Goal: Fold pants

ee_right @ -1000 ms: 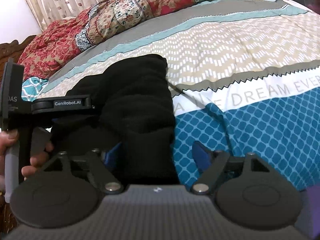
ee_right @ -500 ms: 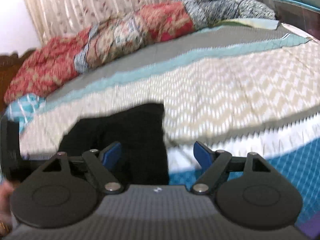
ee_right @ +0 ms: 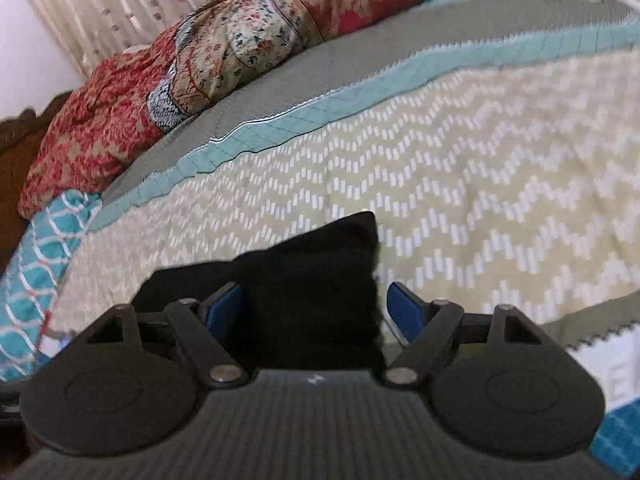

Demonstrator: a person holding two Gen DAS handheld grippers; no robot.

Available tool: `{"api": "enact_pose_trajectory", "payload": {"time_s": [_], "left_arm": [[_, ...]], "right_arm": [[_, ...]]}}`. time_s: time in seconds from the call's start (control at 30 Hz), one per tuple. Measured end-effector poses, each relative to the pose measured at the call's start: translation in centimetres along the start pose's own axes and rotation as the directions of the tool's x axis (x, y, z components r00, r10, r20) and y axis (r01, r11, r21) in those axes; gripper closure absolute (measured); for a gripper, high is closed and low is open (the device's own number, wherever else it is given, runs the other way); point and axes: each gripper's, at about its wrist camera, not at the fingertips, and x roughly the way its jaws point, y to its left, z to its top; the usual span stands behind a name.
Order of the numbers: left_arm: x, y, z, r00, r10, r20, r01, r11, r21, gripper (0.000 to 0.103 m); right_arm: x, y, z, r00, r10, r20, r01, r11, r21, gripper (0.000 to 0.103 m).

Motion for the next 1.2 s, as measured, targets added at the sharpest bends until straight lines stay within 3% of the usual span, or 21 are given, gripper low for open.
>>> {"api": "enact_pose_trajectory", "payload": {"time_s": [0.07,0.1,0.13,0.17,0.27,0.37,0.43,0.5,0.57,0.63,0.7,0.8,0.87,1.03,1.2], "left_arm": [[1.1,0.5,1.0,0.999,0.04,-0.031,-0.041,0.999,-0.016,0.002],[1.9,0.7,1.3,0.997,0.056,-0.055,-0.057,0.998,-0.02,0.014],[2.8,0.9,1.5,0.995,0.056,-0.082,-0.058,0.998,-0.023,0.024],[3.7,1.2,1.6,0.993,0.028,-0.111,-0.032,0.999,-0.033,0.047],[3.9,0.2,2.2,0.995,0.033,-0.094,-0.035,0.999,-0.016,0.066],[2.4,-0.6,2.4,1.0,0.015,0.002,-0.015,1.0,-0.01,0.071],[1.7,-0.6,2.9,0.997,-0.002,0.076,0.005,0.999,-0.039,0.071],[2.2,-1.0,3.5,0.995,0.021,0.095,-0.018,0.999,-0.037,0.071],[4.2,-2.0,3.4,0.993,0.106,0.054,-0.107,0.994,0.016,0.069],[6.2,-2.7,2.6,0.984,0.177,0.031,-0.179,0.98,0.09,0.059],[6.9,-3.5,1.7,0.969,0.235,0.076,-0.245,0.955,0.168,0.046],[7.0,-4.5,1.4,0.956,0.278,0.096,-0.293,0.931,0.218,0.044],[6.8,-4.4,1.8,0.951,0.296,0.086,-0.307,0.928,0.208,0.036],[2.3,-2.4,2.2,0.965,0.236,0.112,-0.247,0.964,0.098,0.025],[-1.5,0.3,0.4,0.982,0.161,0.102,-0.162,0.987,0.002,0.009]], "right_arm": [[0.7,-0.3,0.5,1.0,0.017,-0.026,-0.016,0.999,0.034,0.024],[0.9,-0.1,0.5,0.999,0.027,-0.041,-0.026,0.999,0.033,0.033],[0.8,0.3,0.5,0.997,0.045,-0.059,-0.044,0.999,0.011,0.065],[0.6,1.0,0.4,0.998,0.033,-0.05,-0.034,0.999,-0.027,0.074],[-1.0,3.4,0.1,0.999,0.007,0.036,0.001,0.979,-0.202,0.082],[-3.7,4.5,0.4,0.982,0.072,0.176,-0.025,0.967,-0.255,0.083],[-4.5,4.6,0.7,0.965,0.088,0.246,-0.026,0.97,-0.243,0.083],[-3.7,5.0,0.6,0.962,0.05,0.27,0.019,0.969,-0.248,0.083],[-1.4,4.8,0.4,0.976,-0.02,0.219,0.074,0.967,-0.244,0.083],[1.3,3.8,0.0,0.984,-0.116,0.137,0.141,0.971,-0.191,0.082],[2.2,2.9,-0.3,0.984,-0.134,0.119,0.15,0.978,-0.146,0.081],[1.9,2.8,0.0,0.984,-0.146,0.105,0.159,0.979,-0.127,0.076],[1.5,2.6,0.4,0.978,-0.177,0.112,0.191,0.973,-0.131,0.049],[-1.9,0.5,0.6,0.985,-0.088,0.151,0.097,0.994,-0.05,0.041],[-5.5,-1.4,-1.8,0.99,0.031,0.139,-0.032,0.999,0.009,0.02]]}}
